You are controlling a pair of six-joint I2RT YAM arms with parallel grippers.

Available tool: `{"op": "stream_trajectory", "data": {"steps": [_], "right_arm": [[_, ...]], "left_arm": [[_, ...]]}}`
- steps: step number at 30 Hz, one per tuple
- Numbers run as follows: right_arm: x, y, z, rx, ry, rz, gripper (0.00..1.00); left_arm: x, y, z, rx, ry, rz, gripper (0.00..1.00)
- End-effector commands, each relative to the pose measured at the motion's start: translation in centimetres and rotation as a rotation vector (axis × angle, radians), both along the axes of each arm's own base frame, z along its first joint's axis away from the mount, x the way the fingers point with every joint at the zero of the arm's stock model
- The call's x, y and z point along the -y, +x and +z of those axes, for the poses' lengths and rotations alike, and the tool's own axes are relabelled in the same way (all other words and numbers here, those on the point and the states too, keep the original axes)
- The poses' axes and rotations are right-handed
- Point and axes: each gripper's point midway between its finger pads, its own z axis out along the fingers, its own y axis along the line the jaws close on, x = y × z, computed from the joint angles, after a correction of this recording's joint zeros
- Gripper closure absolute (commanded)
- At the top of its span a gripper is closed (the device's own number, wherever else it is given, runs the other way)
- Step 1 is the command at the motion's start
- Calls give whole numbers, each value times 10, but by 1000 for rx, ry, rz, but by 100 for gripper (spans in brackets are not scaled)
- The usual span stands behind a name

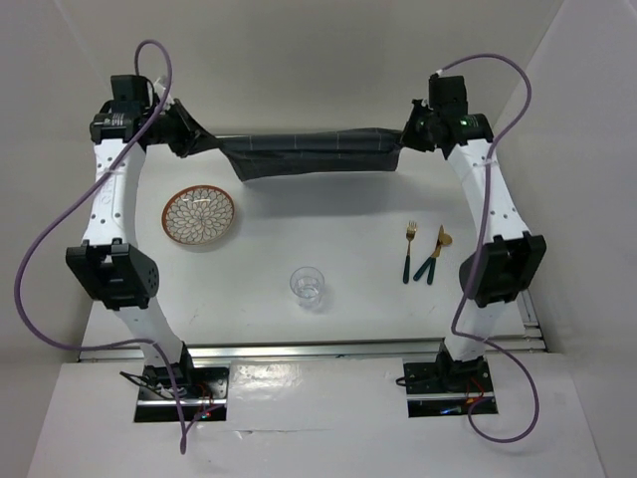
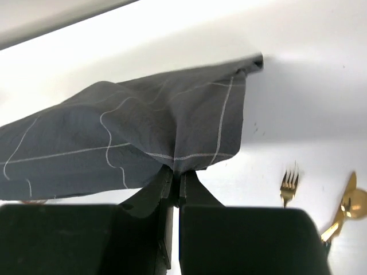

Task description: Set the dinner table for one person

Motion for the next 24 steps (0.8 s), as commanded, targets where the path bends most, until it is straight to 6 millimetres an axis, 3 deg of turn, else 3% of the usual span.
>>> {"op": "stream_trajectory", "data": {"steps": [1,2,4,5,7,8,10,12,13,14,15,16,17,18,20,21,23,24], "right_arm": [[22,-41,25,7,-55,-35,100],[23,-50,37,30,-52,-36,100],[23,-52,35,18,-53,-36,100],[24,-50,47,51,-56,-31,100],[21,-41,48,55,-50,-24,100],[20,-36,59,84,-46,-25,100],[19,-17,52,80,-37,-19,100],[13,-2,68,133,-16,2,100],[8,12,55,110,-7,19,100],[7,20,57,123,-6,19,100],[3,28,80,186,8,30,100],[7,42,69,174,6,21,100],[4,46,74,192,14,30,100],[2,48,88,226,30,34,100],[0,51,99,267,49,36,100],[0,51,91,253,48,36,100],[0,44,108,302,60,32,100],[0,41,95,269,57,32,100]], "left_arm": [[-10,-21,47,117,-30,31,100],[-11,-29,54,127,-41,37,100],[-14,-27,58,153,-42,39,100],[-14,-27,63,167,-40,39,100],[-14,-18,53,142,-52,29,100],[-14,-15,54,146,-57,21,100],[-15,-2,40,119,-67,15,100],[-13,8,43,144,-83,2,100],[-14,13,42,144,-83,2,100],[-16,24,31,124,-86,3,100],[-16,28,41,155,-87,-8,100],[-16,31,43,156,-87,-8,100],[-17,36,37,143,-90,-7,100],[-17,36,52,182,-83,-9,100],[-17,37,54,188,-87,-6,100],[-17,37,54,188,-87,-6,100],[-22,34,59,201,-84,4,100],[-20,30,66,214,-87,-4,100]]}}
